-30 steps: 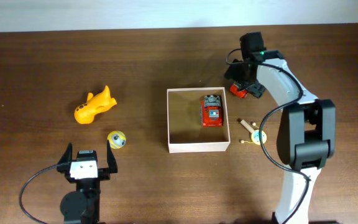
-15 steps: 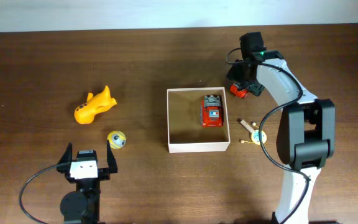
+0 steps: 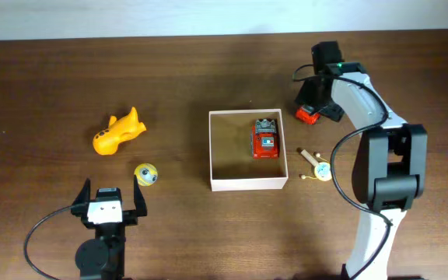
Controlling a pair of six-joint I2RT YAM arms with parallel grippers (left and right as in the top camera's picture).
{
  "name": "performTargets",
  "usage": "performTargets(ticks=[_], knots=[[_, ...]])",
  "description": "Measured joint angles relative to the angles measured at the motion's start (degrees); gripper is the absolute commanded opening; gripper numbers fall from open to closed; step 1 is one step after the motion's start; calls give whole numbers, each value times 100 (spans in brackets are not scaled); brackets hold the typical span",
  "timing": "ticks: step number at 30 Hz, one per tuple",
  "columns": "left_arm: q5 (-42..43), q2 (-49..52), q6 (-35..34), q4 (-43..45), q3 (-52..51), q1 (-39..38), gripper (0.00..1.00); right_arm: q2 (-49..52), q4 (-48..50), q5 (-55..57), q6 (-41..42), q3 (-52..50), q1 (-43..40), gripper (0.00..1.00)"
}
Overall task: Pack container
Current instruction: 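Lower the right gripper and grasp the second red truck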
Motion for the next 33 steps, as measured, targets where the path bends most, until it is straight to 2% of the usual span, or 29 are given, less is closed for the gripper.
performTargets(ticks=[6, 10, 20, 24, 33], knots=[[0, 2, 0, 0, 2, 0, 99, 0, -15, 24, -863, 0, -15, 81], [0, 2, 0, 0, 0, 0, 99, 0, -66, 15, -1152, 0, -15, 81], [0, 0, 0, 0, 0, 0, 99, 0, 199, -444, -1075, 0, -15, 81], [0, 2, 0, 0, 0, 0, 99, 0, 173, -498, -1097, 0, -15, 75], [0, 0, 0, 0, 0, 0, 99, 0, 162, -503, -588, -2, -15, 74]])
